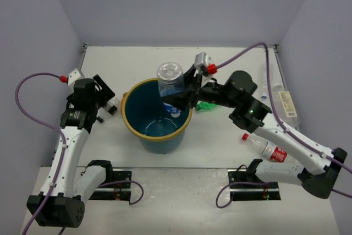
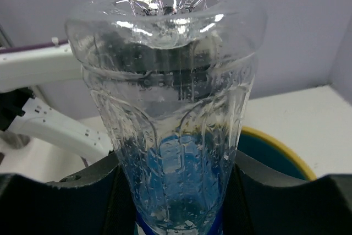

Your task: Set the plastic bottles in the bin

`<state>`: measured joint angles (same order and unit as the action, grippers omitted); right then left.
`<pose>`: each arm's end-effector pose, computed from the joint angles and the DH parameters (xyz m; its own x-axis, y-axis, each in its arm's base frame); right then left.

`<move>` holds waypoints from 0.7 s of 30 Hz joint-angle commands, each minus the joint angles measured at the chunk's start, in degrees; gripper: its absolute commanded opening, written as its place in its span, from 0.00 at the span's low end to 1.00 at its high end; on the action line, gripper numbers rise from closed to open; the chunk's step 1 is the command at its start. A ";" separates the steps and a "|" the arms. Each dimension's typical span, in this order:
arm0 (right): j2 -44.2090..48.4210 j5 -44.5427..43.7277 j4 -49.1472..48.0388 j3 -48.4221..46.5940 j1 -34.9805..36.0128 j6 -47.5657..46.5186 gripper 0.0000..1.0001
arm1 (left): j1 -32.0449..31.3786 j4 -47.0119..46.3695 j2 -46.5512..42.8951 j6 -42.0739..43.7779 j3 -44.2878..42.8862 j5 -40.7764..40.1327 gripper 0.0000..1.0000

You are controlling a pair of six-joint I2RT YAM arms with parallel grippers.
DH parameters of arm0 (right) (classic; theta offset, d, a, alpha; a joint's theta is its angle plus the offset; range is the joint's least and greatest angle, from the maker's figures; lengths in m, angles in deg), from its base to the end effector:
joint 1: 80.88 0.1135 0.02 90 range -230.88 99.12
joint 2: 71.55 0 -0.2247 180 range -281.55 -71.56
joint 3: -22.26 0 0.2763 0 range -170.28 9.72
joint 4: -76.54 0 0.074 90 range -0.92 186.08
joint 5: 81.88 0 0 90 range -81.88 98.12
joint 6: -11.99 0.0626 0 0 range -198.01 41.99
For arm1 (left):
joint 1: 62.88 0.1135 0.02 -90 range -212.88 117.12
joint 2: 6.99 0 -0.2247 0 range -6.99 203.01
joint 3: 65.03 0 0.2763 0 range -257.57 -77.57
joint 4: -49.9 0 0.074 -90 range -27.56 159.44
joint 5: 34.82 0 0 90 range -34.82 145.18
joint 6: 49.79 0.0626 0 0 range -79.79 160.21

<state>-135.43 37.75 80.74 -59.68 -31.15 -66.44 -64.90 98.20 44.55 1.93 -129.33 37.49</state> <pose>0.1758 0.2553 0.4317 -0.0436 0.2183 -0.9749 -0.9848 0.1550 0.0787 0.2590 0.0099 0.2728 -0.3237 -0.5792 -0.7482 -0.5275 0.7669 -0.3654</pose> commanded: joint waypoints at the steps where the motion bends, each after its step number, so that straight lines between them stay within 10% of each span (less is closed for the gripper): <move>1: -6.85 -0.36 -4.08 -1.98 3.61 2.16 0.53 | -0.26 -0.27 1.41 -1.11 1.34 -2.08 1.00; 11: -8.54 -1.73 -4.39 -3.46 5.11 1.46 0.99 | -0.19 -2.35 4.64 -0.24 2.25 -1.57 1.00; 21: -3.56 -19.14 -0.64 -1.95 5.11 1.41 0.99 | -0.26 -1.16 4.54 0.31 1.06 -1.65 1.00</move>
<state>-143.64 29.99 80.46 -61.63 -26.38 -65.14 -64.90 97.92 49.52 1.90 -127.31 36.90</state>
